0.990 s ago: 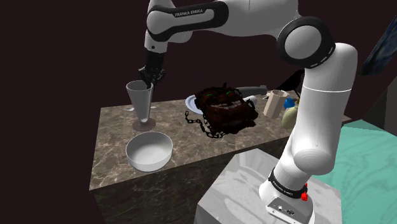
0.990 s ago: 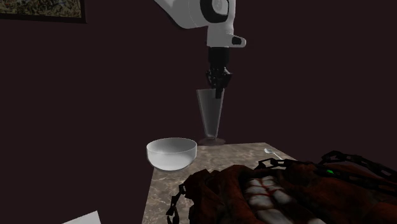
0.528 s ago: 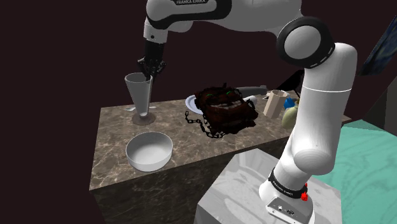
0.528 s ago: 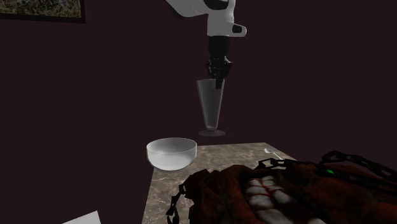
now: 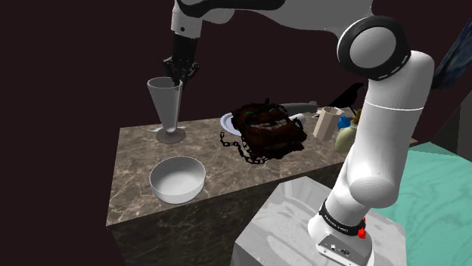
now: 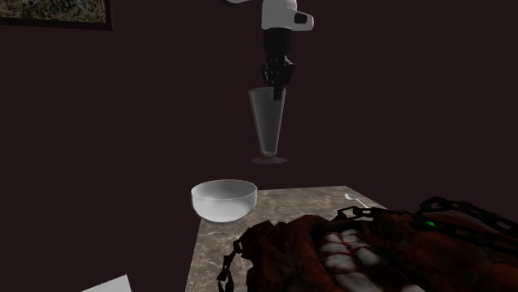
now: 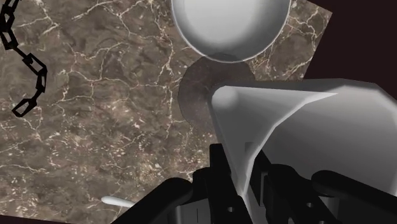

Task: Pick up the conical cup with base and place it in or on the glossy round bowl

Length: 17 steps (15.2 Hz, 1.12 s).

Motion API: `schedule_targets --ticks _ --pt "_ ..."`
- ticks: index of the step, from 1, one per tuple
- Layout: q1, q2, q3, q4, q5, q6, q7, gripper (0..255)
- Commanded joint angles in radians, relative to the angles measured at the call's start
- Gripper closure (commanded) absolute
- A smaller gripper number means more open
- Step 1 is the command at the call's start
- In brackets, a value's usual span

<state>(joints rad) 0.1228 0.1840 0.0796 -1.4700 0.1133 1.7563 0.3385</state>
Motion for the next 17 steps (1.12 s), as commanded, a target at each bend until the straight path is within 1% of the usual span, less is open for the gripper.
schedule_targets --ticks 1,6,11,17 --pt "0.012 -0.055 0.009 -0.036 0.000 -0.015 0.024 255" --pt "0.042 -0.183 0.035 -0.111 0.004 -0.060 0.086 255" --pt "0.069 -0.282 0.064 -0.148 0.011 -0.115 0.149 255" --pt "0.069 -0.305 0.064 -0.255 0.016 -0.031 0.138 255"
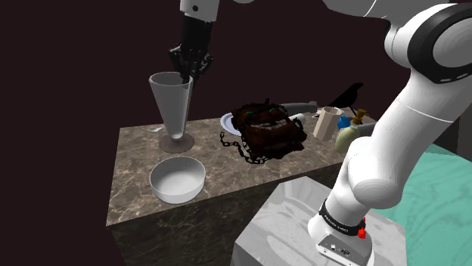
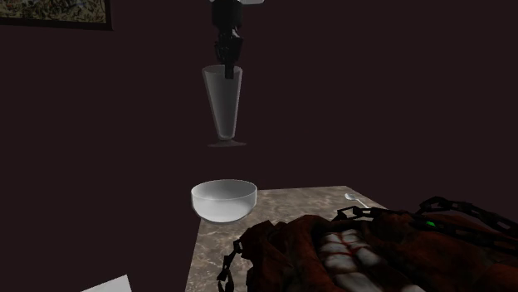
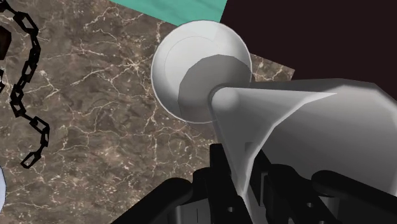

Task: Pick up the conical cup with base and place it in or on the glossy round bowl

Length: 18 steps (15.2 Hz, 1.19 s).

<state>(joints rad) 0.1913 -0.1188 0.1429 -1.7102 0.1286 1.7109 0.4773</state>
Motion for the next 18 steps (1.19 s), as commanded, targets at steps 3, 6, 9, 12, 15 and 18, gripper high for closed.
schedule_targets --ticks 3,6,9,12,15,18 --pt "0.001 -0.010 0.001 -0.064 0.003 0.056 -0.005 255" --pt "0.002 -0.015 0.002 -0.111 0.005 0.097 -0.010 255" --pt "0.002 -0.019 0.002 -0.155 0.006 0.137 -0.015 255" --pt "0.003 -0.021 0.003 -0.197 0.008 0.177 -0.019 255" --pt "0.003 -0.020 0.004 -0.237 0.010 0.217 -0.023 255" --pt "0.004 -0.018 0.005 -0.275 0.012 0.257 -0.027 255"
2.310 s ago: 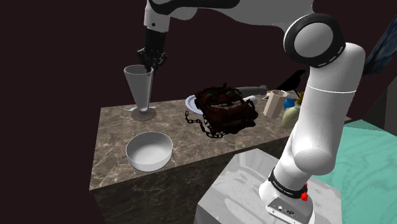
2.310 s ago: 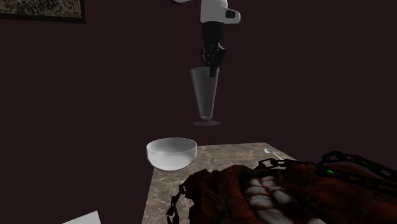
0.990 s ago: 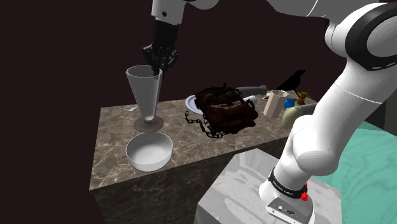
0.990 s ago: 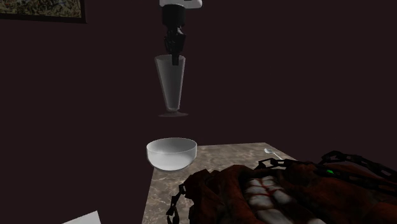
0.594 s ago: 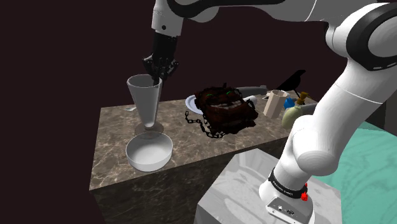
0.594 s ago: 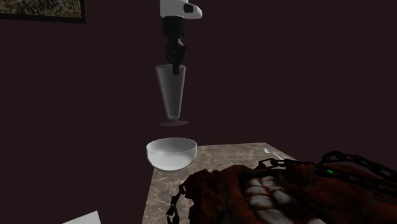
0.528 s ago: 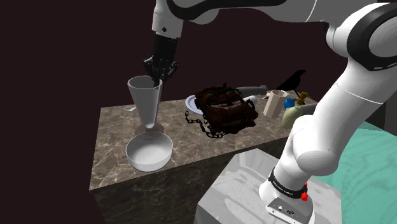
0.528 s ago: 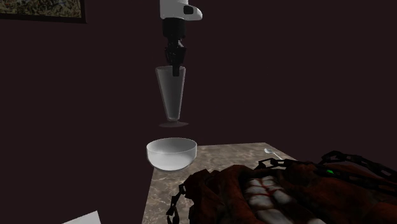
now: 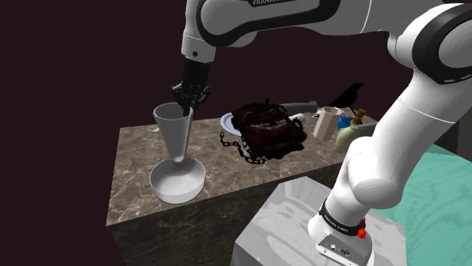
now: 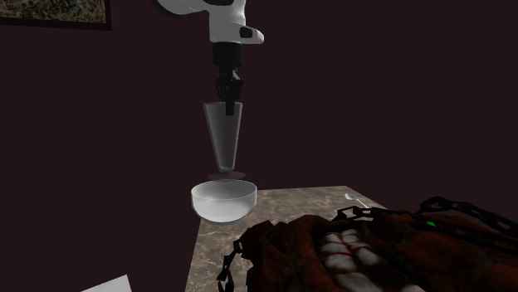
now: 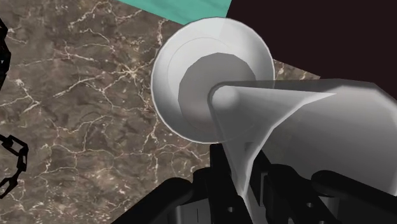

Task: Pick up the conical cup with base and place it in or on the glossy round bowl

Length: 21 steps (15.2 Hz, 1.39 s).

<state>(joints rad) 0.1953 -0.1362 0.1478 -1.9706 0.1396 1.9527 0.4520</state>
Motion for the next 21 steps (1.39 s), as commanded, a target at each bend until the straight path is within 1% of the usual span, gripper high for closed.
schedule_targets --ticks 1,6,14,15,20,21 --pt "0.000 0.001 0.000 -0.027 0.002 0.029 -0.003 255" --pt "0.002 0.012 0.003 -0.091 0.005 0.104 -0.011 255" --pt "0.002 0.012 0.003 -0.091 0.005 0.104 -0.011 255" --pt "0.002 0.012 0.002 -0.091 0.005 0.104 -0.011 0" --pt "0.002 0.012 0.003 -0.091 0.005 0.104 -0.011 0" --pt "0.000 0.001 0.000 -0.069 0.004 0.071 -0.011 0"
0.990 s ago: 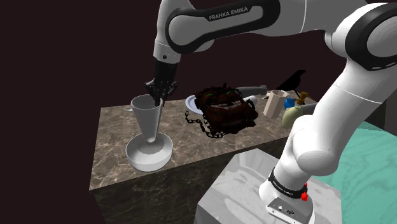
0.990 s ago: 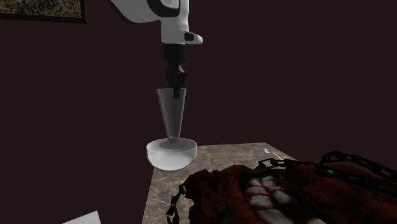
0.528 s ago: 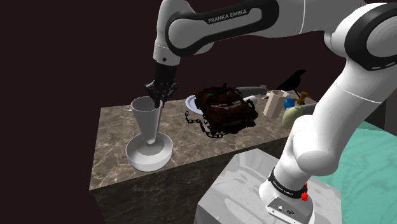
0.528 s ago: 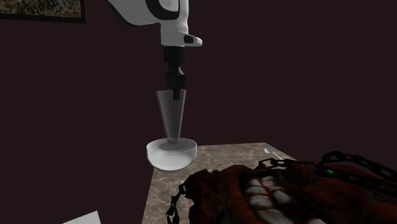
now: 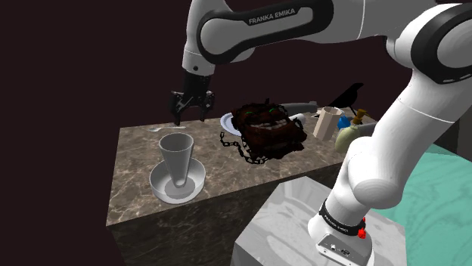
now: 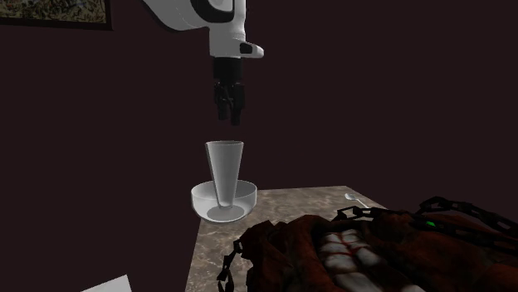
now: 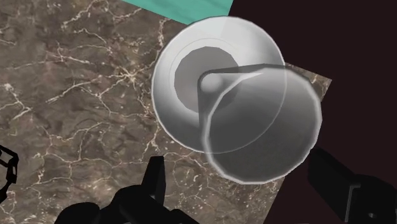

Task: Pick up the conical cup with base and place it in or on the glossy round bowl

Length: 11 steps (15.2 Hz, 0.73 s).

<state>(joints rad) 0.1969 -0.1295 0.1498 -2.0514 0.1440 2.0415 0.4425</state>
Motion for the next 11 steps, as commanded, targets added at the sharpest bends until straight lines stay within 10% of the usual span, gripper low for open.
schedule_targets --ticks 1,11 --pt "-0.003 -0.015 -0.005 0.035 -0.001 -0.051 -0.002 0" --pt "-0.006 -0.028 -0.010 0.080 -0.002 -0.109 -0.001 0"
